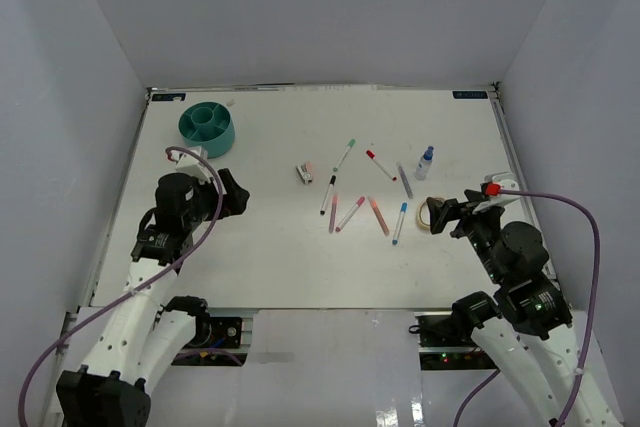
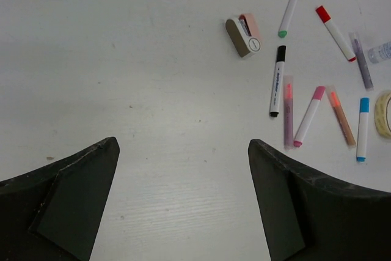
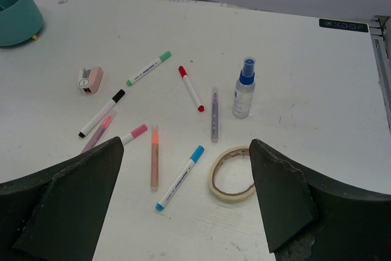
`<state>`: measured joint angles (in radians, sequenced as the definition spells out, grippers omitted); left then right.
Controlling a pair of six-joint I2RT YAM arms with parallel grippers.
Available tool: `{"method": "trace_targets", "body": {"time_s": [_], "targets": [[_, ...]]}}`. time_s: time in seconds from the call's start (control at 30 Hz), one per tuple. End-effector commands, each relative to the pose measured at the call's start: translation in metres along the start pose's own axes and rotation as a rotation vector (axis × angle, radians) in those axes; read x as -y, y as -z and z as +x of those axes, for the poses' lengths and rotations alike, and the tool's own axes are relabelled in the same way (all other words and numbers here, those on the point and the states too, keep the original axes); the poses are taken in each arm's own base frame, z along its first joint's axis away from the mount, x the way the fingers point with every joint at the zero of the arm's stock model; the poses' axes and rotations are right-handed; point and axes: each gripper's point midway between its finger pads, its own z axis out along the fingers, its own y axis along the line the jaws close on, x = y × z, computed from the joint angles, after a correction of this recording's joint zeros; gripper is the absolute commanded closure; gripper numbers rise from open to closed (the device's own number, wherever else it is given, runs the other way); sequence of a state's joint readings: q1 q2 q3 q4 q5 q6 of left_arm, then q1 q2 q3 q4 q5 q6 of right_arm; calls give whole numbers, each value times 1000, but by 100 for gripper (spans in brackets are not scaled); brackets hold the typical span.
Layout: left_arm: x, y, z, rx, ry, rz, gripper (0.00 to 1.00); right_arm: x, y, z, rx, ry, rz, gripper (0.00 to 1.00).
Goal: Sort the stationery into containers
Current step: Pick up the stapler from the center of the board.
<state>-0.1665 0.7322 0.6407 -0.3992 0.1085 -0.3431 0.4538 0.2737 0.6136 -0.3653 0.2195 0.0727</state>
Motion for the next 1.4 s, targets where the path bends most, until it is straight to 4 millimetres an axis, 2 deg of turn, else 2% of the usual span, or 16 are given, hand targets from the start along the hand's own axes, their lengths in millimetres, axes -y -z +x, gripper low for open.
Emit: {"method": "trace_targets", "body": {"time_s": [0.0, 0.27, 0.5, 0.63, 0.7, 0.73, 0.77, 0.83, 0.93, 0.97, 1.0, 1.07, 1.1, 1.13, 1.2, 1.37], "targets": [[17, -3, -7, -39, 30, 67, 2, -10, 0, -19, 41, -14, -50, 10], [19, -14, -9, -77, 68, 59, 2, -9, -17, -4, -88, -16, -21, 10], [21, -40, -4, -236, 152, 18, 2, -4, -25, 10, -153, -30, 24, 10], [34, -75, 6, -387, 198, 17, 2, -1, -28, 17, -194, -40, 53, 10], [42, -88, -5, -384, 203, -9, 2, -3, -28, 24, -216, -53, 45, 10], [46, -100, 6, -425, 194, -26, 2, -6, -28, 25, -222, -56, 33, 10], [52, -109, -7, -397, 189, -40, 2, -7, -28, 29, -232, -66, 32, 10], [58, -131, 12, -465, 161, -78, 2, -9, -28, 34, -241, -70, 17, 10], [73, -157, 6, -491, 125, -135, 2, -6, -27, 44, -248, -70, 32, 10], [70, -175, 26, -553, 111, -171, 2, -6, -27, 46, -251, -70, 32, 10], [81, -182, 11, -550, 101, -174, 2, -6, -27, 50, -257, -71, 35, 10], [83, -198, 16, -565, 62, -234, 2, -9, -26, 52, -261, -79, 19, 10], [78, -207, 39, -633, 39, -277, 2, -10, -25, 56, -269, -80, 10, 10], [86, -217, 24, -596, 42, -277, 2, -11, -24, 57, -268, -85, 2, 10], [83, -229, 41, -642, 40, -311, 2, -12, -21, 59, -265, -92, -3, 10], [85, -246, 48, -654, 68, -337, 2, -13, -14, 55, -222, -105, -14, 10]]}}
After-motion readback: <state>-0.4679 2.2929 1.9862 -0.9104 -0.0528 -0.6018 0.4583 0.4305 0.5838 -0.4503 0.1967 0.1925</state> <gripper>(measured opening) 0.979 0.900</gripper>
